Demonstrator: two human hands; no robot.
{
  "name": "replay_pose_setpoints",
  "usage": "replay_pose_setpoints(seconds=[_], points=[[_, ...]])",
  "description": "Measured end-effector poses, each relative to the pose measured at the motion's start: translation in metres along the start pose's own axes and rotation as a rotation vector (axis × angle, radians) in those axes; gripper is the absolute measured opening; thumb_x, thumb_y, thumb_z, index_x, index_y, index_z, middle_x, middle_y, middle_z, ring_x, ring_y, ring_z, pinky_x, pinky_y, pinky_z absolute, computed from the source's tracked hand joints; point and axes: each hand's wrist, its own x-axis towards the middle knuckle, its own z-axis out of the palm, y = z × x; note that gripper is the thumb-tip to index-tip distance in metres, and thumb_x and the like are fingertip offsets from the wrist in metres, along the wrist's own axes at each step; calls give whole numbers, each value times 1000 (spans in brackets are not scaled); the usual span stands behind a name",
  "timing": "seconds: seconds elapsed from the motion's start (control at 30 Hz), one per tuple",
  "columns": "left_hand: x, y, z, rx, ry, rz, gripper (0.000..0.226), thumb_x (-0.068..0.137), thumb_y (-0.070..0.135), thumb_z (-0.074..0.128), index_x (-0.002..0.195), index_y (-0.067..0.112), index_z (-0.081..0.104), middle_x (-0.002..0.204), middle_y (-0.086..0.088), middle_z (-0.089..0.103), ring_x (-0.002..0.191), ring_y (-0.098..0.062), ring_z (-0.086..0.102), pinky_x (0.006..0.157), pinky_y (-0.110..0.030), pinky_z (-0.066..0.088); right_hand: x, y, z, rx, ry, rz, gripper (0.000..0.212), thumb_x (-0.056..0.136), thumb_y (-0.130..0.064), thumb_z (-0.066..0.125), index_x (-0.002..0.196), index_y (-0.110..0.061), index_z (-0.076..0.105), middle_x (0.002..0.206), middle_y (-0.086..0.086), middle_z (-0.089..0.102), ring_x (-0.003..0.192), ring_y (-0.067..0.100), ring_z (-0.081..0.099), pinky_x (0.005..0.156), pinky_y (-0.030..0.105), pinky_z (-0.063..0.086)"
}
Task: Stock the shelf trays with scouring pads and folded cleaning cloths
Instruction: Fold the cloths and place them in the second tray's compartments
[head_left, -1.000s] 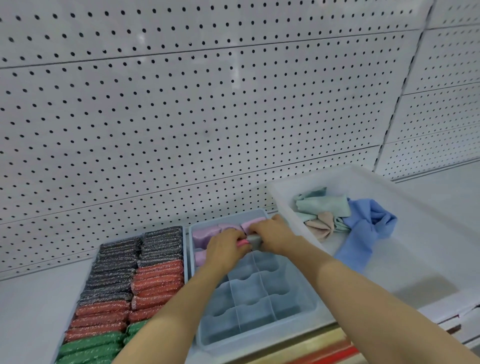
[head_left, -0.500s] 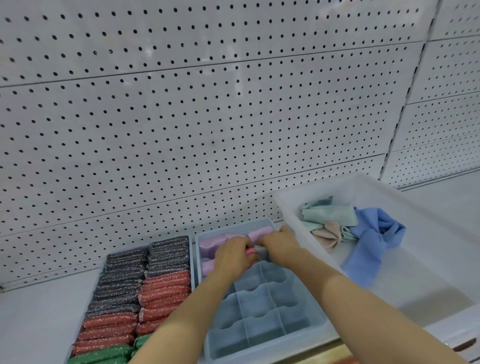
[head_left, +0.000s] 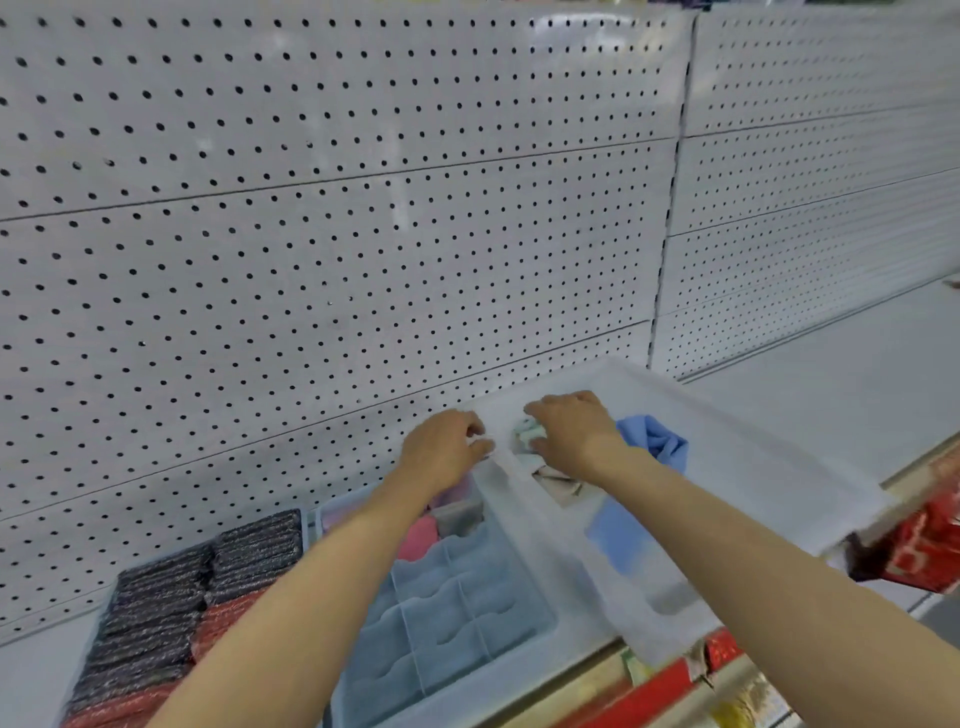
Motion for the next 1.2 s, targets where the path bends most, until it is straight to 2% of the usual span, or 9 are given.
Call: replay_pose_setpoints(seconds=[0.27, 0.5, 0.6, 0.7, 0.77, 0.83, 1.0, 1.1, 1.2], points=[[34, 100, 56, 268, -289, 30, 34, 92, 33, 55, 120, 16, 65, 123, -8, 63, 112, -29, 60, 89, -34, 47, -20, 90, 1, -40, 17, 72, 40, 92, -31, 50, 129, -18, 50, 120, 3, 58, 110, 25, 55, 99, 34, 32], [62, 127, 128, 454, -634, -84, 71, 92, 23, 64, 148, 0, 28, 151, -16, 33, 135, -36, 40, 106, -50, 39, -17, 139, 15, 6, 15, 51, 37, 91, -26, 47, 126, -18, 52, 117, 2, 60, 107, 25, 56, 97, 34, 33], [76, 127, 144, 586, -652, -45, 58, 100, 27, 49, 149, 4, 30, 155, -13, 28, 140, -34, 33, 106, -46, 42, -13, 153, 17, 43, 18, 49, 36, 92, -25, 47, 127, -17, 51, 118, 3, 59, 107, 25, 55, 97, 33, 32], [81, 125, 156, 513, -435, -123, 43, 99, 33, 46, 133, 9, 55, 134, -10, 58, 122, -27, 56, 65, -18, 47, -14, 157, 19, 80, -4, 35, 35, 94, -23, 45, 128, -17, 49, 119, 2, 58, 108, 24, 55, 97, 30, 30], [82, 126, 152, 528, -430, -63, 40, 99, 29, 46, 131, 8, 57, 131, -10, 61, 120, -26, 58, 78, -23, 50, -16, 159, 22, 86, -27, 23, 35, 95, -23, 43, 129, -17, 48, 118, 2, 58, 108, 24, 54, 97, 30, 30], [79, 126, 139, 834, -489, 206, 36, 100, 20, 47, 132, 7, 55, 133, -11, 59, 122, -28, 56, 97, -35, 46, -19, 159, 26, 83, -46, 9, 35, 96, -24, 43, 130, -18, 47, 117, 2, 58, 107, 24, 54, 96, 31, 30], [80, 147, 80, 570, -370, -38, 28, 92, 30, 45, 109, 17, 63, 113, -5, 64, 103, -26, 61, 80, -30, 41, -21, 154, 27, 186, -88, 12, 43, 96, -28, 46, 138, -21, 42, 128, 1, 55, 115, 23, 52, 93, 30, 33], [83, 147, 26, 358, -315, -36, 19, 82, 18, 52, 99, 17, 60, 103, -2, 62, 92, -23, 58, 72, -29, 44, -27, 142, 21, 513, -58, 47, 60, 90, -33, 61, 145, -25, 38, 141, -2, 49, 128, 18, 47, 102, 30, 38], [63, 151, -34, 181, -312, 50, 20, 85, 18, 55, 102, 24, 63, 96, 6, 59, 88, -15, 54, 67, -24, 42, -35, 118, 4, 870, 0, -15, 69, 80, -25, 73, 142, -26, 42, 135, -6, 53, 123, 7, 50, 89, 14, 44]])
